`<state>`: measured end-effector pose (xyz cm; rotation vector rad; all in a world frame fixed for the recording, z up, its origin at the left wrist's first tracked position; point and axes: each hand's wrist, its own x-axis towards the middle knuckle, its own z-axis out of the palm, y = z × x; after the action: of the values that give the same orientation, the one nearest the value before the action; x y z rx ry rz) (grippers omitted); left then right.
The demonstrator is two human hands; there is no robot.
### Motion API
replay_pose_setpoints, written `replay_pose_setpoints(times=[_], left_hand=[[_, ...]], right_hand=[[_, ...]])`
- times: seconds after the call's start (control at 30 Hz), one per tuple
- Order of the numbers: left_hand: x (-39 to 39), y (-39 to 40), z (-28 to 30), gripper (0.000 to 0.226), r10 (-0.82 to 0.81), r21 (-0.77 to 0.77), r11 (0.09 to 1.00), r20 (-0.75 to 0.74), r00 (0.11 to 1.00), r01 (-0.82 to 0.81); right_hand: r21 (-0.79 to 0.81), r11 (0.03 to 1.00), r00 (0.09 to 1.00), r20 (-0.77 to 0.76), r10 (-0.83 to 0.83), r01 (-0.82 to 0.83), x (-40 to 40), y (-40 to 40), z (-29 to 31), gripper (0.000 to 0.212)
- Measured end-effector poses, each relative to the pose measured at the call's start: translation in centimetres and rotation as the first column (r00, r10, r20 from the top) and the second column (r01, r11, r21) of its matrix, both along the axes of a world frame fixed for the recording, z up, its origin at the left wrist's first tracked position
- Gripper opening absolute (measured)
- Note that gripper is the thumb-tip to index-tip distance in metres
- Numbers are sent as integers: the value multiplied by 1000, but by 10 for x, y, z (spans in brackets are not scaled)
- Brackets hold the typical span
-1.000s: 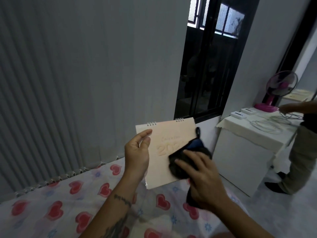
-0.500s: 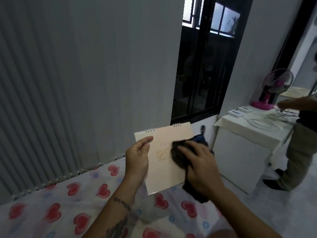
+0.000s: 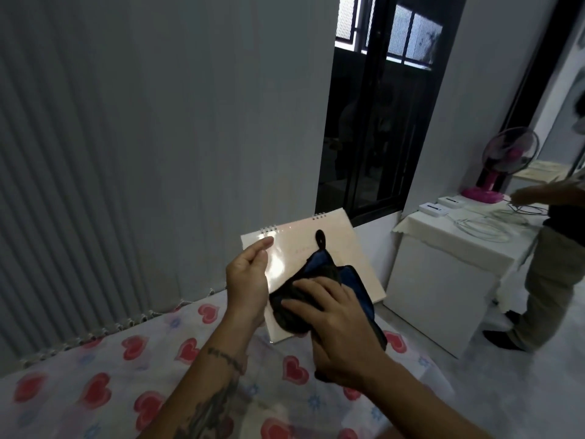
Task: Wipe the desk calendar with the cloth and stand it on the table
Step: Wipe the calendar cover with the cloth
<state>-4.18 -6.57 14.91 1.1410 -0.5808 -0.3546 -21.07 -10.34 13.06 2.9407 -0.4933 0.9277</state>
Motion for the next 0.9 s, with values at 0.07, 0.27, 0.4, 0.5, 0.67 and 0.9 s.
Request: replay_pose_setpoints(times=[0.07,0.27,0.4,0.5,0.67,0.9], left_hand=[[9,6,-1,34,34,29,999,47,998,-35],[11,9,-15,35,27,152,987,132,991,-47],[-3,-1,-13,35,-34,172,985,238,971,-8],[-1,0,-9,34,-51,113,993,212,976,27],[8,6,-6,37,-37,15,999,205,978,35],[-2,18,-3,39,74,-60,996,254,964,-60]], right_hand=[[25,1000,1000,-5,-18,18,-9,-12,-6,53],[259,918,936,99,-336,302,-8,-54,9,49],[243,916,939,51,-340,319,16,-42,33,51],[144,962,969,55,-240,230,22,-14,27,53],[-12,989,989,-10,-149,149,22,-16,20,60],[282,907,936,66,-345,314,22,-56,49,53]])
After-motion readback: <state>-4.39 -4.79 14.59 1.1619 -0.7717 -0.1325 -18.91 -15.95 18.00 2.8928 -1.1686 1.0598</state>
